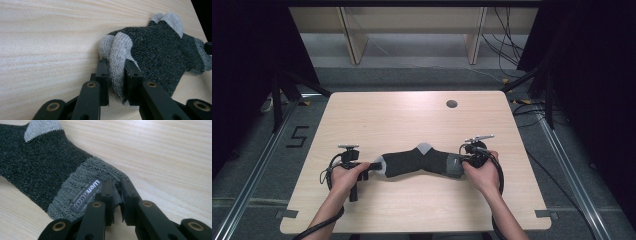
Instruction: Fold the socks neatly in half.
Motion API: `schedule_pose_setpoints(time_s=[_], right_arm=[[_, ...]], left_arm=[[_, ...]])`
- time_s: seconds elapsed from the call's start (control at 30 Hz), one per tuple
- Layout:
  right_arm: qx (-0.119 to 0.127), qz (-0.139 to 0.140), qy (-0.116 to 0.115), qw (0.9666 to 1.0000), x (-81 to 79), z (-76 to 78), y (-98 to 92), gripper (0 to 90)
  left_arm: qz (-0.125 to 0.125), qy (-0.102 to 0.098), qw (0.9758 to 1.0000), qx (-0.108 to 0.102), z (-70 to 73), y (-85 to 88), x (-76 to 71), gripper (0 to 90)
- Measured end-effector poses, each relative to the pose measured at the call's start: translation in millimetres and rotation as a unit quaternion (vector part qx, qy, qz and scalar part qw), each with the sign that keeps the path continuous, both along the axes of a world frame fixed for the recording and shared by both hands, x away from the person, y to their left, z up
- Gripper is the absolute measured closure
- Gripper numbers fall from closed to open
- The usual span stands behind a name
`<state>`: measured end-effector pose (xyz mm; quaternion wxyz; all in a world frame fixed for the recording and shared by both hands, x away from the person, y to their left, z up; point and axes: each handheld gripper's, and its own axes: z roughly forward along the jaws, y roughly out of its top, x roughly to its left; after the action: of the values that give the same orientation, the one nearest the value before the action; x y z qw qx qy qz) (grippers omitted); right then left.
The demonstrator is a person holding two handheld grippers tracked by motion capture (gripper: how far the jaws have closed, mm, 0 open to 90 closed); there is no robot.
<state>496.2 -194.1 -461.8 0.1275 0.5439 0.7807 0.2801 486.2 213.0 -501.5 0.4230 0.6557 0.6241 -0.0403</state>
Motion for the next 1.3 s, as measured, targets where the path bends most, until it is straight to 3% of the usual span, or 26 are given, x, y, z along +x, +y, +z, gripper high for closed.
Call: schedule_pose_setpoints(time_s=[0.2, 0.43, 0.57, 0.63, 0.7, 0.73, 0.87, 0.9, 0.93, 1.0, 1.03, 1.1, 1.13, 1.17, 1.23, 1.3], right_arm=[[0.005, -0.005, 0.002, 1.0, 0.5, -0.8, 0.1, 81.4], [0.007, 0.008, -0.004, 0.9999, 1.9, -1.5, 3.8, 81.4], [0.006, 0.003, -0.001, 1.0, 1.8, -0.1, 7.6, 81.4], [0.004, 0.009, -0.005, 0.9999, 3.3, -1.1, 6.4, 81.4], [0.014, 0.01, -0.004, 0.9998, 3.8, -1.9, 7.9, 81.4], [0.001, 0.016, -0.007, 0.9998, 4.2, -1.8, 7.7, 81.4], [0.02, 0.008, -0.008, 0.9997, 2.8, 4.6, 10.2, 80.9], [0.013, 0.016, -0.022, 0.9995, 3.0, 7.2, 8.5, 81.0], [0.025, 0.008, -0.022, 0.9994, 1.1, 11.9, 11.1, 81.0], [0.026, 0.007, -0.038, 0.9989, 0.0, 18.2, 14.0, 81.8], [0.031, 0.021, -0.041, 0.9985, -0.8, 25.8, 19.3, 83.7], [0.038, 0.018, -0.036, 0.9985, -1.6, 27.3, 24.0, 85.0], [0.041, 0.038, -0.037, 0.9977, 0.4, 27.4, 29.0, 87.7], [0.042, 0.034, -0.026, 0.9982, -0.3, 28.1, 36.9, 89.6], [0.052, 0.053, -0.008, 0.9972, 0.6, 27.1, 48.6, 90.0], [0.042, 0.067, -0.008, 0.9969, 3.8, 23.6, 60.0, 90.0]], left_arm=[[0.003, -0.015, 0.9998, -0.011, 9.5, 4.6, -3.5, 77.4], [-0.008, -0.057, 0.9983, -0.008, 38.2, 3.3, -7.5, 77.4], [-0.015, -0.076, 0.9969, 0.009, 54.9, -2.3, -8.6, 77.5], [-0.019, -0.081, 0.9961, 0.028, 60.3, -5.1, -9.2, 77.5], [-0.019, -0.087, 0.9954, 0.037, 64.0, -8.2, -9.7, 77.5], [-0.021, -0.088, 0.9951, 0.038, 65.5, -9.1, -9.9, 77.5], [-0.022, -0.096, 0.9943, 0.041, 69.7, -10.5, -11.0, 77.5], [-0.02, -0.096, 0.9943, 0.043, 70.4, -10.7, -11.2, 77.5], [-0.018, -0.096, 0.9943, 0.044, 70.9, -10.6, -11.3, 77.5], [-0.015, -0.098, 0.9939, 0.047, 70.8, -10.8, -11.4, 77.5], [-0.016, -0.098, 0.9939, 0.048, 70.6, -10.8, -11.7, 77.5], [-0.02, -0.095, 0.9941, 0.047, 70.5, -10.3, -11.7, 77.5], [-0.02, -0.096, 0.994, 0.047, 70.1, -10.2, -11.9, 77.5], [-0.019, -0.096, 0.9941, 0.047, 70.1, -10.4, -12.2, 77.5], [-0.016, -0.098, 0.9939, 0.047, 70.0, -10.5, -12.7, 77.5], [-0.017, -0.099, 0.9938, 0.047, 70.7, -10.1, -12.9, 77.5]])
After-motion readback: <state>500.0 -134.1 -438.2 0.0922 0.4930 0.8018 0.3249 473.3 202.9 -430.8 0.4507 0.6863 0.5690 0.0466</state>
